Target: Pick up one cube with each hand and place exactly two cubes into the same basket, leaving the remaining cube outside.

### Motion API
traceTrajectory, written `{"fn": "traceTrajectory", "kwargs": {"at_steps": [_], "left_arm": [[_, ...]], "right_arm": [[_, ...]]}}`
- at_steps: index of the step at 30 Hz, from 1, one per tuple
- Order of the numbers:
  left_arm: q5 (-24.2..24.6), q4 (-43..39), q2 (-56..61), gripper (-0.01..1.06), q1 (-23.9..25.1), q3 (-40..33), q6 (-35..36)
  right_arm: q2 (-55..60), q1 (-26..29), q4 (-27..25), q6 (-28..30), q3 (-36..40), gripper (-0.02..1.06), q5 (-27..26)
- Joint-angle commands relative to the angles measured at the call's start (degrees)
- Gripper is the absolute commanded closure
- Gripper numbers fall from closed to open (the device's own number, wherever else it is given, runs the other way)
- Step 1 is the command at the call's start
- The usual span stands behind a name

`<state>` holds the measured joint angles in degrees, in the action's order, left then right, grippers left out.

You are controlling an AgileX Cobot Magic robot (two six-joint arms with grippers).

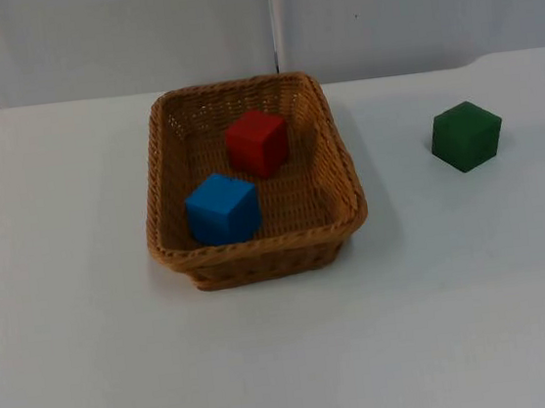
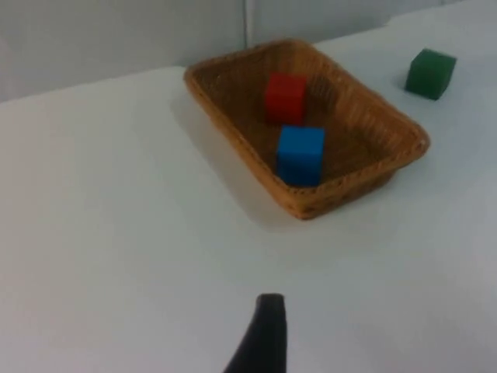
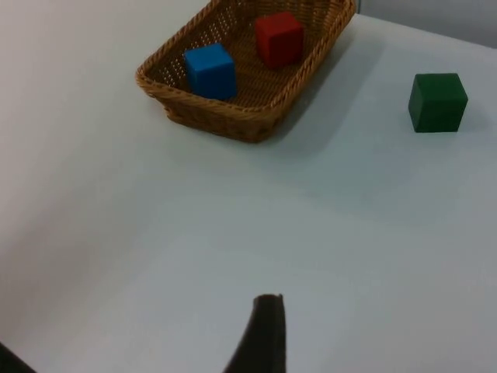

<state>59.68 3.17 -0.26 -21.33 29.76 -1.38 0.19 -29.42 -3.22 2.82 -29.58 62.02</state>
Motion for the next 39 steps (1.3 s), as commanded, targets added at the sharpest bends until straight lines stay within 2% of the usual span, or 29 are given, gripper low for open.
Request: {"fn": "traceTrajectory", "kwargs": {"at_steps": [1,23,26,28,30,32,33,35,39], "left_arm": [[0.99,-1.40,0.26,0.28,0.08,-0.65,0.81],[1.92,-1.79,0.26,0.28,0.08,-1.46,1.07],[1.92,-0.61,0.26,0.26,0.08,-1.46,-0.58],[1.92,-0.51,0.26,0.18,0.08,-1.46,-0.75],[1.92,-0.51,0.26,0.08,0.08,-1.46,-0.75],[1.92,-0.51,0.26,0.00,0.08,-1.46,-0.75],[1.92,-0.51,0.26,0.00,0.08,-1.46,-0.75],[1.92,-0.51,0.26,0.00,0.08,-1.46,-0.75],[1.92,-0.51,0.26,0.00,0.08,-1.46,-0.75]], "right_arm": [[-0.19,0.14,0.60,0.02,0.07,0.31,-0.19],[-0.19,0.14,0.38,0.17,0.07,0.31,-0.19],[-0.19,0.14,0.38,0.17,0.07,0.31,-0.19],[-0.19,0.14,0.42,0.18,0.07,0.31,-0.19],[-0.19,0.14,0.42,0.18,0.07,0.25,-0.19],[-0.19,0.14,0.42,0.18,0.07,0.13,-0.19],[-0.19,0.14,0.42,0.18,0.07,0.13,-0.19],[-0.19,0.14,0.42,0.18,0.07,0.00,-0.19],[-0.19,0.14,0.42,0.18,0.07,-0.01,-0.19]]}}
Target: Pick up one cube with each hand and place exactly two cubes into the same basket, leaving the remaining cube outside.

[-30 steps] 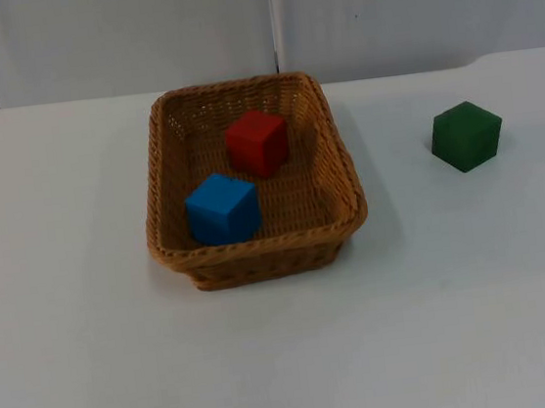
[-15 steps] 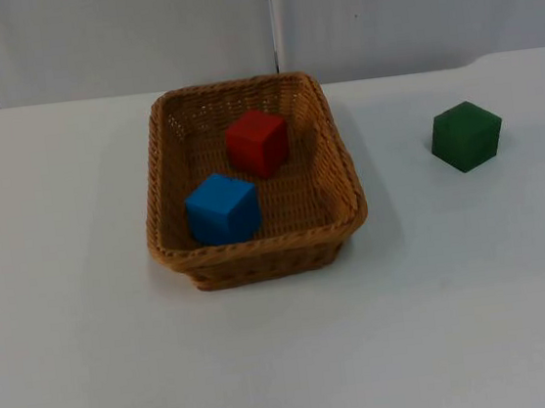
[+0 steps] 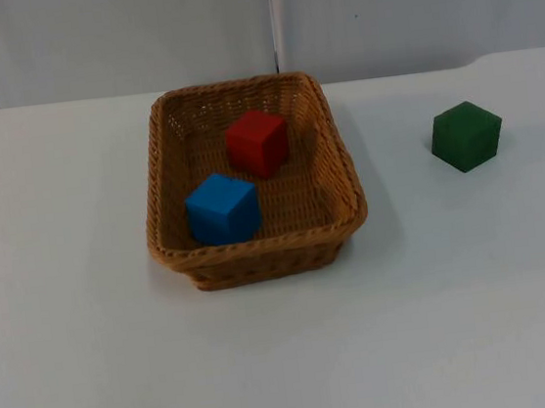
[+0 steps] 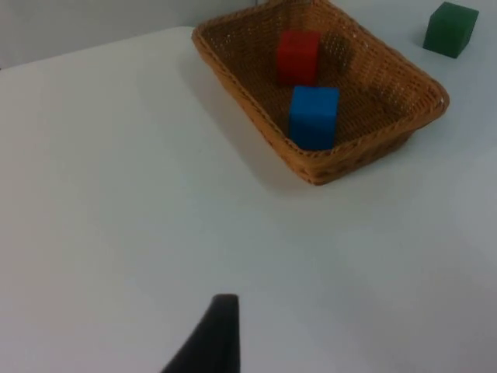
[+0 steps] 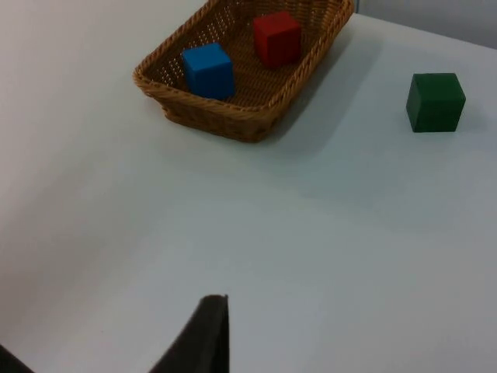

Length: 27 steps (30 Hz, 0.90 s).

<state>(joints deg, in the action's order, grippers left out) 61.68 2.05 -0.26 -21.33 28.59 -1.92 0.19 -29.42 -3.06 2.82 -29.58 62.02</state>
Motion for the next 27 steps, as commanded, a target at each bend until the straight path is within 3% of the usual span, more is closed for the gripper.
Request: {"fn": "traceTrajectory", "kwargs": {"at_steps": [1,27], "left_arm": [[-0.08,0.61,0.26,0.00,0.08,-0.29,-0.21],[-0.08,0.84,0.26,0.00,0.08,-0.29,-0.21]], "right_arm": [[-0.19,0.14,0.27,0.18,0.07,-0.01,-0.19],[-0.19,0.14,-0.28,0.17,0.07,-0.01,-0.19]]}}
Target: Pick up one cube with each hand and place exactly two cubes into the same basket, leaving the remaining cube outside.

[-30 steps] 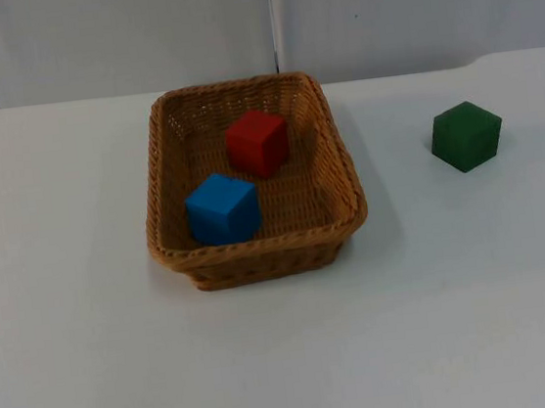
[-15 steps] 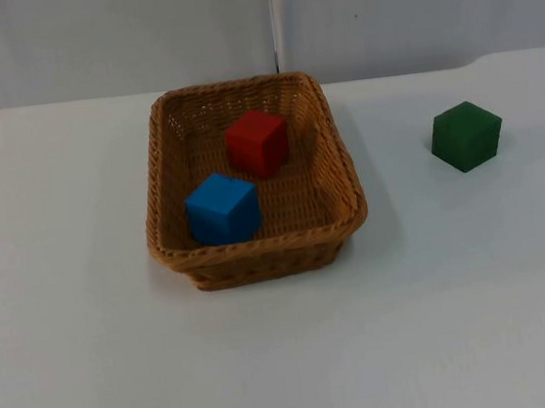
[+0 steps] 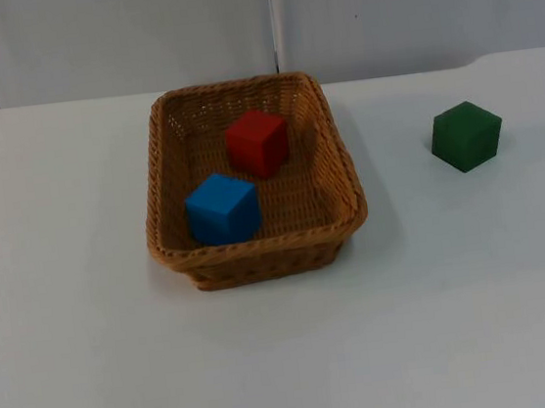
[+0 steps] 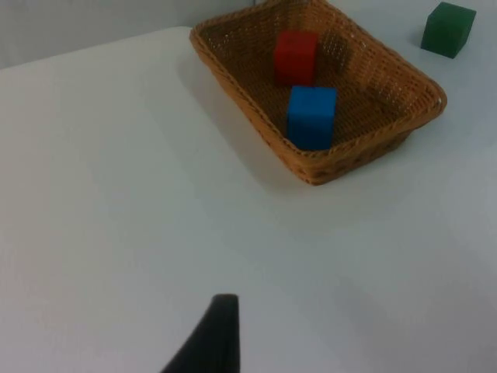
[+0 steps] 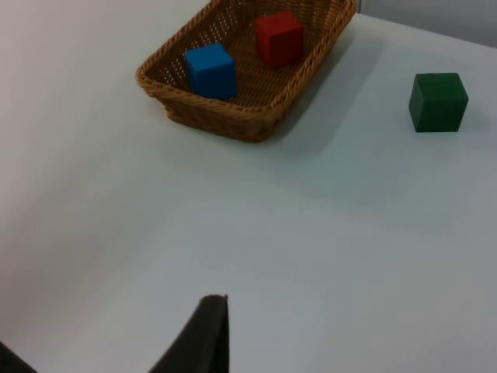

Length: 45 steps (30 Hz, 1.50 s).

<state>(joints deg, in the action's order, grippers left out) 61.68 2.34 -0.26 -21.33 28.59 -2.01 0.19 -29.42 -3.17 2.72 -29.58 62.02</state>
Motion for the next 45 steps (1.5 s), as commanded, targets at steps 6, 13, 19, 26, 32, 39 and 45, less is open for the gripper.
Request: {"fn": "traceTrajectory", "kwargs": {"at_steps": [6,13,19,26,32,39,45], "left_arm": [[-0.08,0.55,0.26,0.00,0.08,-0.29,-0.12],[-0.08,0.55,0.26,0.00,0.08,-0.29,-0.12],[-0.08,0.55,0.26,0.00,0.08,-0.29,-0.12],[-0.08,0.55,0.26,0.00,0.08,-0.29,-0.12],[-0.08,0.55,0.26,0.00,0.08,-0.29,-0.12],[-0.08,0.55,0.26,0.00,0.08,-0.29,-0.12],[-0.08,0.55,0.26,0.00,0.08,-0.29,-0.12]], "right_arm": [[-0.19,0.89,-0.15,0.27,0.07,-0.01,-0.19],[-0.19,1.99,-0.15,-0.43,0.07,-0.01,-0.19],[-0.19,7.85,-0.15,-0.43,0.07,-0.01,-0.30],[-0.19,15.16,-0.15,-0.43,0.07,-0.01,-0.30],[-0.19,21.26,-0.15,-0.43,0.07,-0.01,-0.30],[-0.19,25.49,-0.15,-0.43,0.07,-0.01,-0.30],[-0.19,26.95,-0.41,-0.43,0.07,-0.01,-0.30]]}}
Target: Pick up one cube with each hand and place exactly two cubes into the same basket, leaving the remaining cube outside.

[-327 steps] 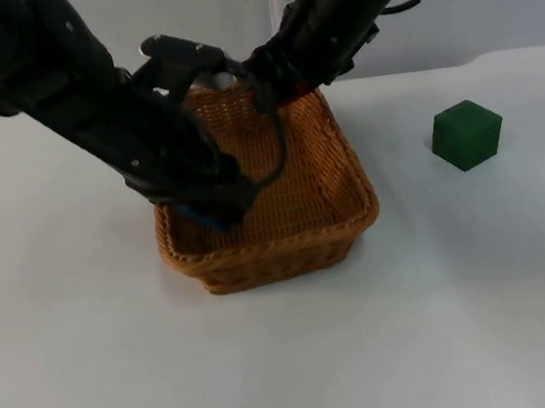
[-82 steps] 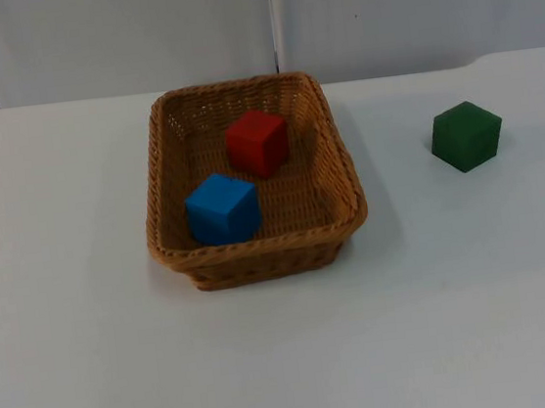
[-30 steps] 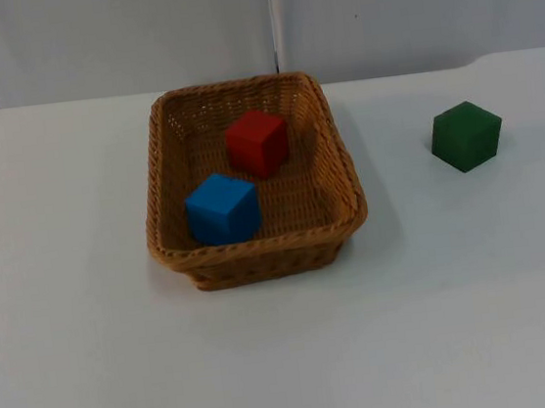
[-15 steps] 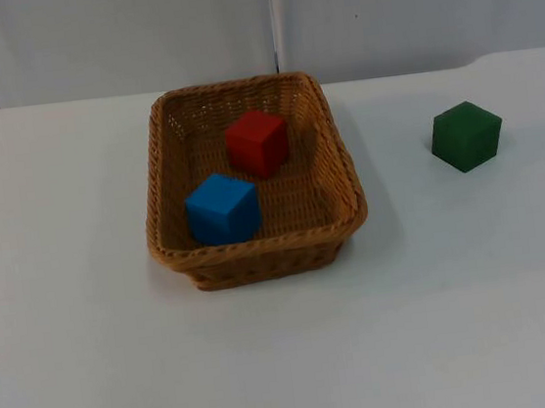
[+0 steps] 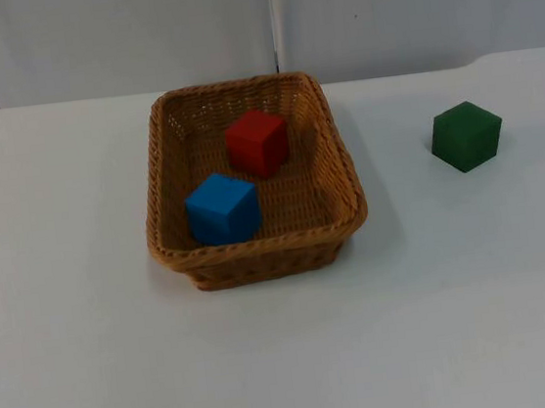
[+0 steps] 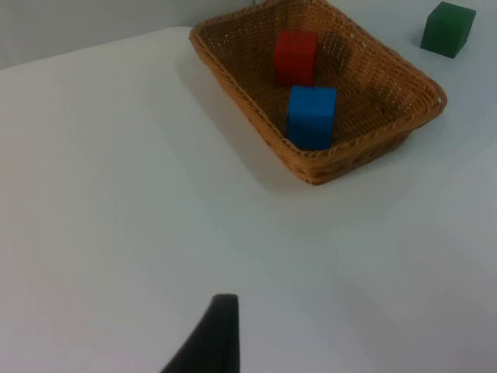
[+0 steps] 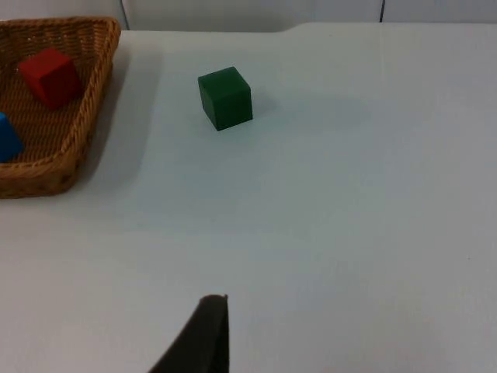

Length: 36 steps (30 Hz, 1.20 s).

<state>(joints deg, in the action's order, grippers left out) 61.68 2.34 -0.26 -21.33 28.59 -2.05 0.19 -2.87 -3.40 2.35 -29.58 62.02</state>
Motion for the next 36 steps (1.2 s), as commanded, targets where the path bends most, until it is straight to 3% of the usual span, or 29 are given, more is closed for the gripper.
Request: {"fn": "traceTrajectory", "kwargs": {"at_steps": [1,9,28,36], "left_arm": [[-0.08,0.55,0.26,0.00,0.08,-0.29,-0.08],[-0.08,0.55,0.26,0.00,2.69,-0.29,-0.08],[-0.08,0.55,0.26,0.00,17.07,-0.29,-0.08],[-0.08,0.55,0.26,0.00,20.54,-0.29,-0.08]], "right_arm": [[-0.19,0.40,-0.19,-0.06,0.07,-0.01,-0.30],[-0.19,0.40,-0.19,-0.06,0.07,-0.01,-0.30],[-0.19,0.40,-0.19,-0.06,0.07,-0.01,-0.30],[-0.19,0.40,-0.19,-0.06,0.07,-0.01,-0.30]]}}
